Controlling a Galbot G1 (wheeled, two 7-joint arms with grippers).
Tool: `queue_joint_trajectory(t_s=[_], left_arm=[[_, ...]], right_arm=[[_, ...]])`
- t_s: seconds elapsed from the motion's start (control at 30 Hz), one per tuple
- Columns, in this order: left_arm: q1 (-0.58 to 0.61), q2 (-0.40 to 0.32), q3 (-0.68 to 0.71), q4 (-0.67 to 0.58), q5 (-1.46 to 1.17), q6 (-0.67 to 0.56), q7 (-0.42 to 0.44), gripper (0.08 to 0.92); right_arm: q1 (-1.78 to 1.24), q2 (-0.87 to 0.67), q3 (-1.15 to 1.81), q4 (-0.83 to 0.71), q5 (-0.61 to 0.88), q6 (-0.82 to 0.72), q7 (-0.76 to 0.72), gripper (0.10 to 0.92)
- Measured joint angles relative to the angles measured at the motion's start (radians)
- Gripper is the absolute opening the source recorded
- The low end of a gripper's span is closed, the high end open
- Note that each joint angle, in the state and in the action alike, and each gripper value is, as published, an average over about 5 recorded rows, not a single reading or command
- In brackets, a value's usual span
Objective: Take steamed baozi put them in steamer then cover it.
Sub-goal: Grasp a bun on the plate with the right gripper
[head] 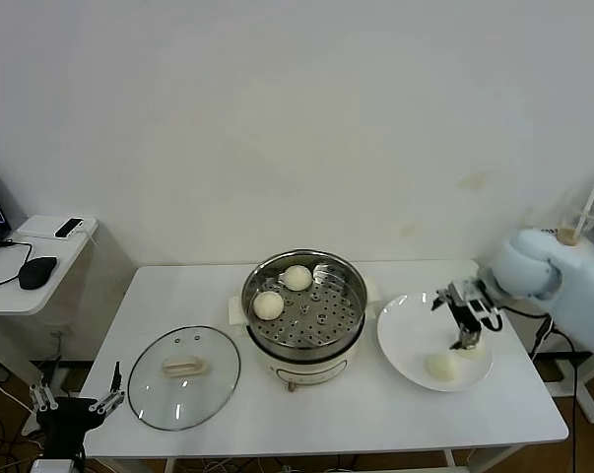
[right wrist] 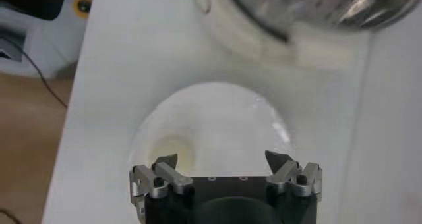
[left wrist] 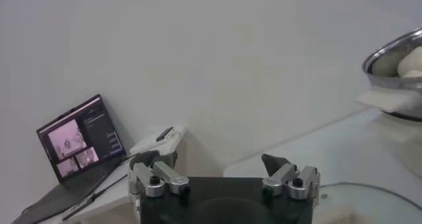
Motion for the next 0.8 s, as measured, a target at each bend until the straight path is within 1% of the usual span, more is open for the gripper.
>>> queue_joint_trajectory(t_s=[0.33,0.8], left_arm=[[0.006,-0.012,-0.003,0.009,0.004,-0.001,0.0,0.823],[0.008,-0.017,-0.004,0.011,0.008,-0.001,0.0,0.823]], right_arm=[[-0.153,0.028,0.1,-0.071,-0.075,0.015,0.02,0.823],[-0.241,0.121,0.152,-0.191,-0.124,0.018,0.042,0.823]])
